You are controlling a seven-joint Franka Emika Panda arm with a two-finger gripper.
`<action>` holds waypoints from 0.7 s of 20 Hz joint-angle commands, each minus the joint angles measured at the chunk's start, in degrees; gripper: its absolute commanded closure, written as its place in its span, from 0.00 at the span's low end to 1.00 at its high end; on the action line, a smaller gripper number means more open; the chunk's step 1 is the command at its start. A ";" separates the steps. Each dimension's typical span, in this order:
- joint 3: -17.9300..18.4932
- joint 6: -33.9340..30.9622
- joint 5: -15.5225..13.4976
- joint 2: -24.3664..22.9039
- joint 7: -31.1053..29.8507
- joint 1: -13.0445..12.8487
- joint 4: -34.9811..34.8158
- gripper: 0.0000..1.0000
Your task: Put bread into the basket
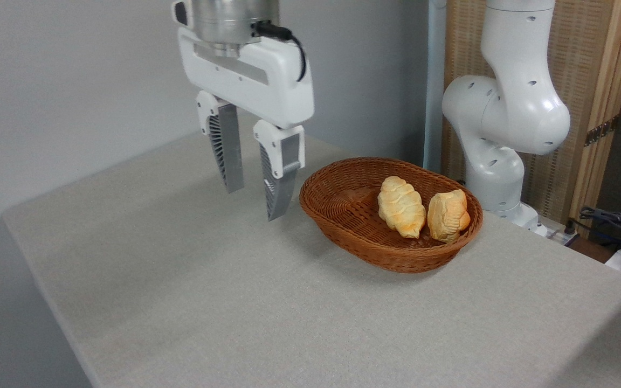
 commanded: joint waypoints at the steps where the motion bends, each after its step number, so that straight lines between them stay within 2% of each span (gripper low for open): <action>1: -1.16 -3.62 -0.02 3.46 -0.75 0.80 5.25 0.00; 4: -2.83 -4.06 0.07 3.90 -1.01 0.80 5.16 0.00; 7: -3.01 -5.11 0.24 3.90 -0.66 0.89 5.07 0.00; 10: -3.71 -5.29 1.65 3.90 -0.66 0.89 5.07 0.00; 14: -4.59 -5.38 1.65 3.73 -0.66 1.86 4.90 0.00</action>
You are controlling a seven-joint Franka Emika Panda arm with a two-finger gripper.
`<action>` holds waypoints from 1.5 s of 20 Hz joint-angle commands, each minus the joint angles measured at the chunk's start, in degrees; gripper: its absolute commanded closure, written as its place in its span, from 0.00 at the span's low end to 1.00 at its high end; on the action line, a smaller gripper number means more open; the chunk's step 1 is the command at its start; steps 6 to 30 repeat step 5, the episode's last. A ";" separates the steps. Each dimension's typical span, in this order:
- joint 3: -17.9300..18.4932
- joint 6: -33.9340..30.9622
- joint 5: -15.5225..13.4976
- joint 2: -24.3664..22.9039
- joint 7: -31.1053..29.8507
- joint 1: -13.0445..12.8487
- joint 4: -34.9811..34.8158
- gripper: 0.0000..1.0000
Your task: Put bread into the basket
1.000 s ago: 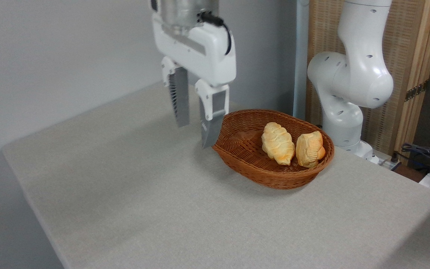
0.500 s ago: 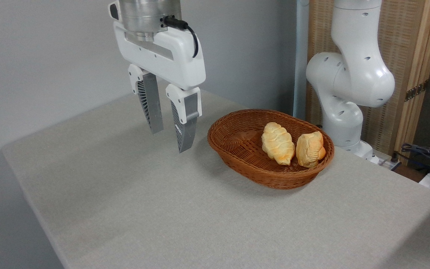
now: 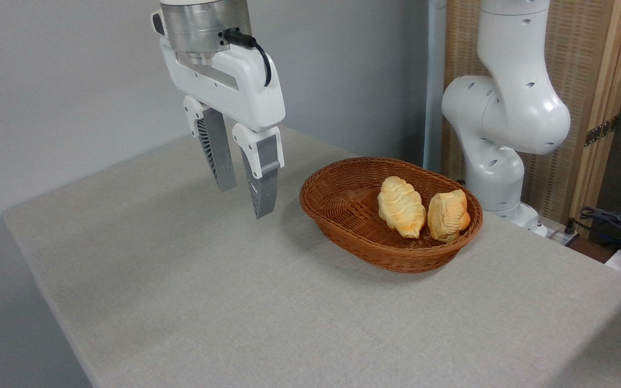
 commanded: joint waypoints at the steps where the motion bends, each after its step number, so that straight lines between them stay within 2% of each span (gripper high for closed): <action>1: -1.04 -1.81 0.69 0.39 -0.57 1.16 1.37 0.00; 30: -0.87 -1.90 0.69 0.30 -0.49 1.25 1.37 0.00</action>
